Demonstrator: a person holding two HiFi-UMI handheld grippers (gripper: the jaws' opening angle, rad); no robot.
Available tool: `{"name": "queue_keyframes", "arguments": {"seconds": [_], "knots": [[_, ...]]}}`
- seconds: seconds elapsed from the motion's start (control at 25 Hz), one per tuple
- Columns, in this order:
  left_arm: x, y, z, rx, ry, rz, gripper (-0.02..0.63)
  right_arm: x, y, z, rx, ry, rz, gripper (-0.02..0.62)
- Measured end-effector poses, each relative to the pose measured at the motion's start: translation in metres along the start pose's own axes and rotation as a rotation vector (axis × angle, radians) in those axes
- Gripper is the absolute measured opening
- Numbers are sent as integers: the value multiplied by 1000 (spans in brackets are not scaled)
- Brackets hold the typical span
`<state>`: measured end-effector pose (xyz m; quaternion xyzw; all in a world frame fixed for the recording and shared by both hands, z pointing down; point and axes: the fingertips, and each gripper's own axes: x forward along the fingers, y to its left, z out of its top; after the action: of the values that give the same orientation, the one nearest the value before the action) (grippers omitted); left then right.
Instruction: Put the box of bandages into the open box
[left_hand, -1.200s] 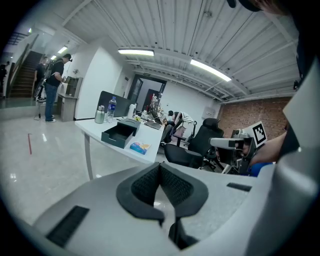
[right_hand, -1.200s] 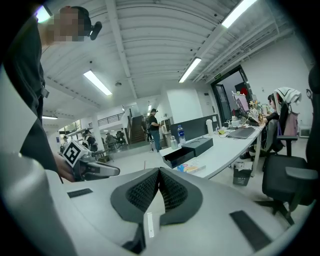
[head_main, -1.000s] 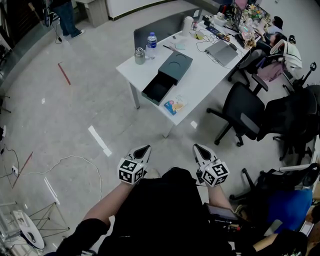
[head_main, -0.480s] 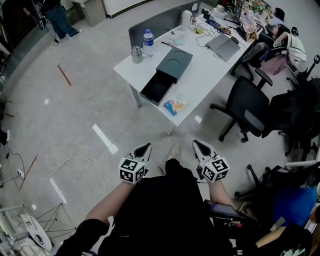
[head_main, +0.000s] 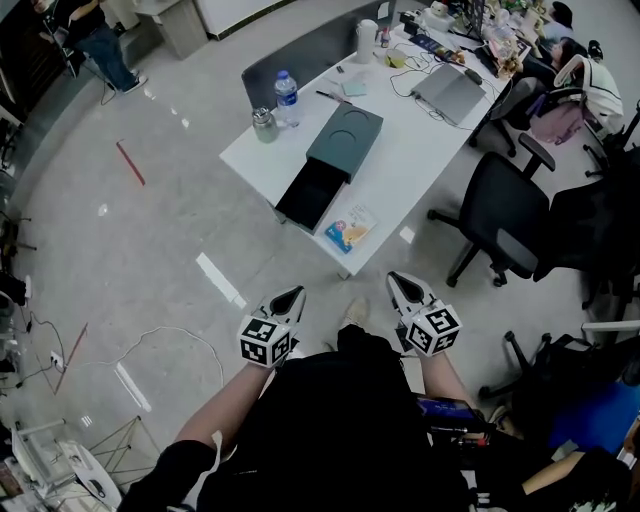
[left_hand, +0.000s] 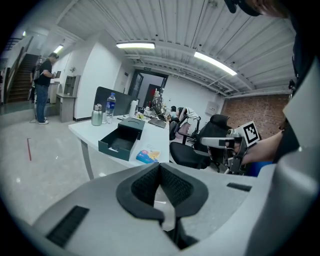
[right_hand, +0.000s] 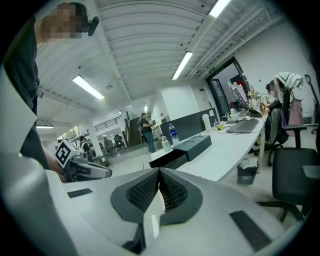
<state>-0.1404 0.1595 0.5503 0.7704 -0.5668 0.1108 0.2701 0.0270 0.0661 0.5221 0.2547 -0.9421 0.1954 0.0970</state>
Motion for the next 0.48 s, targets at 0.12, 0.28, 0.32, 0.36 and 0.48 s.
{"name": "queue_keyframes", "arguments": {"seconds": [0.12,0.28,0.32,0.36,0.48], "knots": [[19,6,11,16,24,0,8,11,-19,9,17,-4,-7,25],[46,12,27,32,45,-5,8,25,-43,18,32,-2,-11,26],[53,12,30,36,50,-7,8,27,-49,19,36,-1,-12,26],[60,12,33,39,56,-8,8,29,-56,20,39,2,-12,26],[77,10,41,56,82,-7,8,34,-74,25,47,8,-11,26]]}}
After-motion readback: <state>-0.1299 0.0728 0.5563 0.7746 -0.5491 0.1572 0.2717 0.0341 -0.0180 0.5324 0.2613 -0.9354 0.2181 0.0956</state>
